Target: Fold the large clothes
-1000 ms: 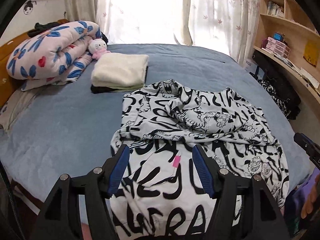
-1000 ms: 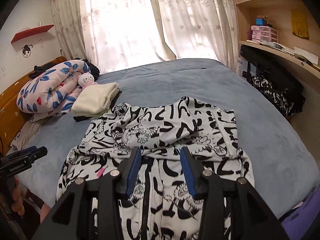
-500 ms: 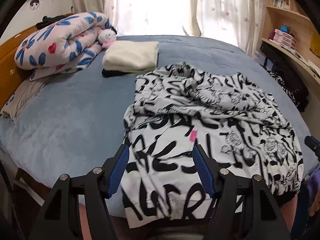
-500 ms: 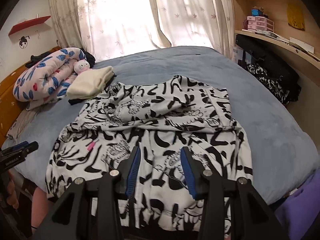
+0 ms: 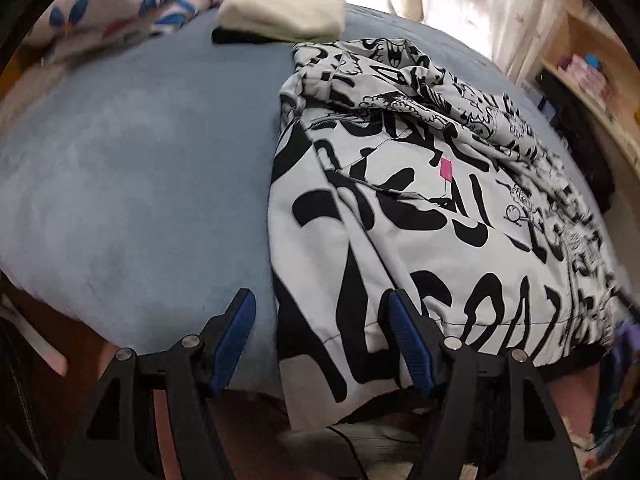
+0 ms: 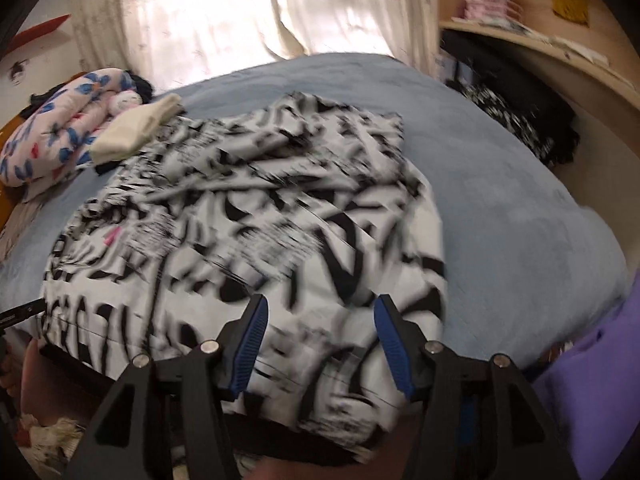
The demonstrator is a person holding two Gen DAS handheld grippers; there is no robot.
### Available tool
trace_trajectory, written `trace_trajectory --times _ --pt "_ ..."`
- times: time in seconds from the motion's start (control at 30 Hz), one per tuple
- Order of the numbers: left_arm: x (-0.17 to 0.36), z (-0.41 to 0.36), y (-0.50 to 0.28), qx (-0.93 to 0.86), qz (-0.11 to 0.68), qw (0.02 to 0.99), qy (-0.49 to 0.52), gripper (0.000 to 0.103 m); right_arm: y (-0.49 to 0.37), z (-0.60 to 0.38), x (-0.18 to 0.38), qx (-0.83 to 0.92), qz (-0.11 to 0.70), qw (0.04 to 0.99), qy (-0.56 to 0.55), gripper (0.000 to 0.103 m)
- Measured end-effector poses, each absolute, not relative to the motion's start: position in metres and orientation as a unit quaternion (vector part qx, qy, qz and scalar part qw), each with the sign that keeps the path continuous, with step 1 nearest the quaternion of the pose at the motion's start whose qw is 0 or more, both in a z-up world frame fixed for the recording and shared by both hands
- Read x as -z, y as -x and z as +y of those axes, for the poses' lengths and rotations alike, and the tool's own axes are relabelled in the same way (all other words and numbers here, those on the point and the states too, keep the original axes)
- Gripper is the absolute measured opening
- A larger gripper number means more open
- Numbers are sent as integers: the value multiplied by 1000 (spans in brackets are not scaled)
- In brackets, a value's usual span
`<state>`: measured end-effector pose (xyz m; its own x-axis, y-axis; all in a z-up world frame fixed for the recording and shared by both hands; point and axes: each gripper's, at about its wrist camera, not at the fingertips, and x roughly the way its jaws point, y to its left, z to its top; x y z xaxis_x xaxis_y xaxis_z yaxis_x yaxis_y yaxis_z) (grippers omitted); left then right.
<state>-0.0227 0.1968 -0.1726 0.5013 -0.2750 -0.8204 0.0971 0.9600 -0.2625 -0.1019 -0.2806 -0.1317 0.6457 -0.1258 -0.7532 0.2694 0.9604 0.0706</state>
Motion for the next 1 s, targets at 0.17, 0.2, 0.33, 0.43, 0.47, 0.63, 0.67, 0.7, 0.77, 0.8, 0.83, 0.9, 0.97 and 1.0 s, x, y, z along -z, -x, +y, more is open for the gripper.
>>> trace_trajectory --times 0.17,0.2,0.33,0.43,0.47,0.63,0.67,0.7,0.77,0.8,0.83,0.9,0.97,1.0 --pt "179 202 27 124 485 859 108 69 119 -308 145 123 414 893 -128 56" --pt "179 201 27 126 486 858 105 69 123 -312 148 125 418 890 -134 56" --pt "181 192 28 148 498 849 99 71 134 -323 160 108 429 880 -173 56" --pt "183 191 31 149 499 849 93 73 140 -324 167 82 430 876 -202 56" --pt "184 192 31 150 501 847 100 73 140 -323 168 71 431 875 -209 56" --pt "188 200 30 161 507 838 126 73 132 -303 174 27 442 874 -200 56" --pt "188 200 30 163 506 837 128 73 131 -298 174 23 443 876 -190 56" --pt "188 201 31 165 505 837 130 73 130 -294 174 21 442 878 -180 56" --pt "190 202 33 172 505 835 137 73 130 -290 175 19 441 881 -172 55" --pt "191 202 32 178 506 832 140 73 130 -291 175 16 442 880 -175 50" --pt "192 202 32 180 506 831 141 72 130 -292 176 14 441 879 -178 44" --pt "193 201 31 184 510 828 141 66 132 -295 173 11 438 881 -179 32" --pt "193 198 31 191 515 825 136 48 135 -294 168 6 432 884 -176 22" --pt "192 196 30 197 518 822 134 34 136 -293 164 2 429 886 -174 20"
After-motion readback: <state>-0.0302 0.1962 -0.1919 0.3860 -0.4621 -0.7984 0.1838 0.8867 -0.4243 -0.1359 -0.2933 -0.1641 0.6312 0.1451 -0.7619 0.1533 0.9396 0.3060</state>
